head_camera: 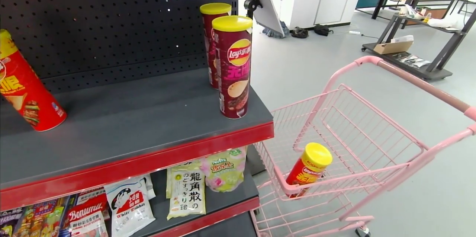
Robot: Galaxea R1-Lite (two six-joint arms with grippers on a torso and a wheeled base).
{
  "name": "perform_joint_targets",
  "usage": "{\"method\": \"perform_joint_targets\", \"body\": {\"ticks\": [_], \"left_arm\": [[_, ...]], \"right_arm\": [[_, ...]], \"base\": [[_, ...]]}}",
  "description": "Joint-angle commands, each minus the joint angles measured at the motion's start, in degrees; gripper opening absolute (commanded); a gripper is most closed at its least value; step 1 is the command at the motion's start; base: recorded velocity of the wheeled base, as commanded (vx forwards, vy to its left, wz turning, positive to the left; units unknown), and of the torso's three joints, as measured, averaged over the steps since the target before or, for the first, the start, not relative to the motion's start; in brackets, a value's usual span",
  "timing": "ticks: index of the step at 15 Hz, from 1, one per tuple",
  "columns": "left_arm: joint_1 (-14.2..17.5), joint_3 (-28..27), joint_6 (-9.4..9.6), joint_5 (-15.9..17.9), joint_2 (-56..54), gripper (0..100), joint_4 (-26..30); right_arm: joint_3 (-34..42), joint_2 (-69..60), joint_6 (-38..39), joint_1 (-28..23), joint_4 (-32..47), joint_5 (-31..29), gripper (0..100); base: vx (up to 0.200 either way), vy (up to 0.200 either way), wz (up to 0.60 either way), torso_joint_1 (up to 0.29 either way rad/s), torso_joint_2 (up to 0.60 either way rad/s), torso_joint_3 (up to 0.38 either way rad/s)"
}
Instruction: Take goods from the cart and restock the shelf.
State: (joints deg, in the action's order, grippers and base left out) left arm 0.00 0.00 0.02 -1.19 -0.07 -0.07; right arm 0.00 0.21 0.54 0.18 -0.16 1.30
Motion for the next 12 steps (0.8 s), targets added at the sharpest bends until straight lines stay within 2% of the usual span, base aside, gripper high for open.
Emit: {"method": "perform_joint_targets", "body": {"ticks": [1, 9, 12], "left_arm": [[0.0, 0.0, -0.02, 0.0, 0.1, 100, 0.0], [0.0, 0.0, -0.02, 0.0, 0.1, 100, 0.0], [0.0, 0.0, -0.02, 0.0, 0.1, 100, 0.0]], "right_arm": [[0.0, 0.0, 0.0, 0.0, 0.0, 0.0, 100], [0.0, 0.0, -0.1, 0.0, 0.0, -0.1, 100], [0.0, 0.0, -0.1, 0.0, 0.0, 0.0, 100]], "base": [[0.0, 0.0, 0.0, -0.183, 0.54, 0.349], [0.0, 0.0, 0.0, -0.165, 0.54, 0.37], [0.0, 0.0, 0.0, -0.048, 0.22, 0.167]]}}
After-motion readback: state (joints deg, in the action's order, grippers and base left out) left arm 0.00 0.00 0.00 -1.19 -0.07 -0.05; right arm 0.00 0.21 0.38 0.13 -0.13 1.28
